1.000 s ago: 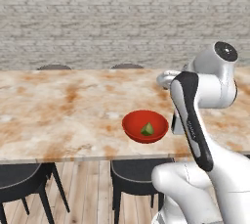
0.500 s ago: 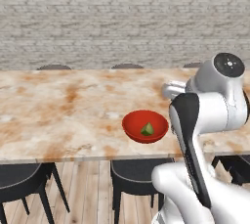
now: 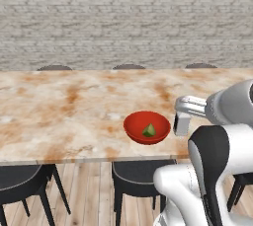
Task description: There is a bowl on the dining counter. Grab a lemon wedge from the fridge and place it in the bowl. Then get the liquor bottle and glass cup from the cabinet and place them next to the bowl.
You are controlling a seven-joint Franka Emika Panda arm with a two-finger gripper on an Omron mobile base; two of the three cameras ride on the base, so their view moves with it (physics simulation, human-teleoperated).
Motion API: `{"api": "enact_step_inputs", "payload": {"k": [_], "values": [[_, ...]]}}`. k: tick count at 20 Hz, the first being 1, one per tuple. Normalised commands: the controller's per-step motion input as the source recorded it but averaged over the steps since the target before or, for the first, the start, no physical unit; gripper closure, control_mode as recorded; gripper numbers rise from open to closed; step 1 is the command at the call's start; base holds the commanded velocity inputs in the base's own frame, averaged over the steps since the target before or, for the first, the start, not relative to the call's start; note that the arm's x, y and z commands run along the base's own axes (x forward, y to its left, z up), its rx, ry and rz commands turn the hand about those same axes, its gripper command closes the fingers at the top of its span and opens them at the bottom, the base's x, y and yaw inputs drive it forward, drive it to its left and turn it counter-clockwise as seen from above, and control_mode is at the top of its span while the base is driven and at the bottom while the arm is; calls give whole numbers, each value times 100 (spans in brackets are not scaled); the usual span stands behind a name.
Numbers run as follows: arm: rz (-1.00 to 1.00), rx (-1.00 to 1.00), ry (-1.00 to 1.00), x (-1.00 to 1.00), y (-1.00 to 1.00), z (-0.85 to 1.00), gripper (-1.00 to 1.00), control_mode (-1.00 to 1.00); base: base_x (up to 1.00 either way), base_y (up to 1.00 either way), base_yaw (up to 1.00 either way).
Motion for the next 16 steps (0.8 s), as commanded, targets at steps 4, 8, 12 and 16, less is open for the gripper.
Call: {"api": "enact_step_inputs", "payload": {"k": [4,8,12,16], "values": [[0,0,0,0,0,0,-100,100,0,3,0],[0,0,0,0,0,0,-100,100,-12,65,0],[0,0,0,0,0,0,-100,100,-3,100,0],[0,0,0,0,0,0,-100,100,0,100,0]]}}
